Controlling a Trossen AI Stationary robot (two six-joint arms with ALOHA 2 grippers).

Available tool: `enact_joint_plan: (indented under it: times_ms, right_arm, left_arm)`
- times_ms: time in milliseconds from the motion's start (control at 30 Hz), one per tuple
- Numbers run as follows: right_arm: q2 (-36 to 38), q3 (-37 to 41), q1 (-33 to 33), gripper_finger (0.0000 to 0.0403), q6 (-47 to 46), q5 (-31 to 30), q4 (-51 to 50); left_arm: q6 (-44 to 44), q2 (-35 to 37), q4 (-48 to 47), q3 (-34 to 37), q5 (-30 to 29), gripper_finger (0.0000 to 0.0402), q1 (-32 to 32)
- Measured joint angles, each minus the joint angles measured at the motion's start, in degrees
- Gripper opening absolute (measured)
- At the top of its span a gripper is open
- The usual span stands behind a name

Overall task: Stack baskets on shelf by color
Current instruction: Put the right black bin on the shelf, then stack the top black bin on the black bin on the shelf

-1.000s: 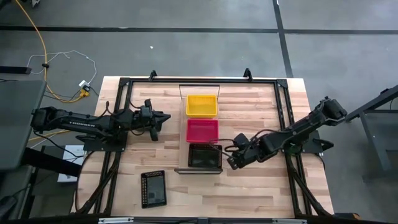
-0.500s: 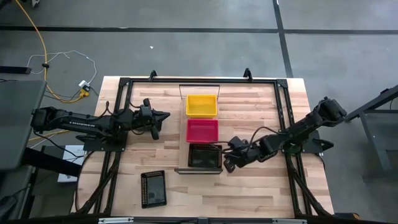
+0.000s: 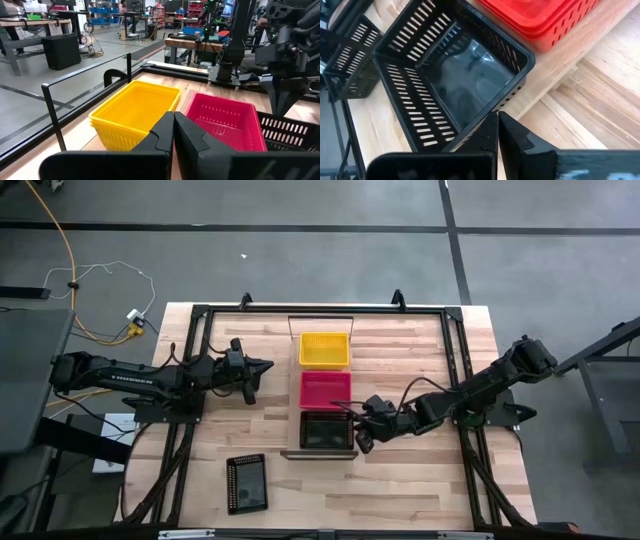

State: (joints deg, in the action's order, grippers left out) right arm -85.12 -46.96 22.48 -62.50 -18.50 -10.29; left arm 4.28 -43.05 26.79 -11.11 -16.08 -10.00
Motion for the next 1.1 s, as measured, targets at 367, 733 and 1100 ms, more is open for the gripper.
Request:
enact_joint_plan:
  times_ms: [367,733,1100]
  right_arm:
    - [2.5,0.0,0.1,0.0000,5.7,-1.9,-8.1]
    - [14.2,-0.1,2.8,0.0000,-1.9,-18.9,-40.9]
    - [15.5,0.0,-0.5,0.0000,4.0,-21.5,-40.6]
  left_arm:
    - [-2.1,0.0,-1.2,0.0,0.0,0.0000,0.0]
    - [-0.9,0.0,-11.5,-5.5,-9.8,0.0011,0.0]
    - [9.5,0.0,-39.3,-14.2,-14.8,0.0082,0.0]
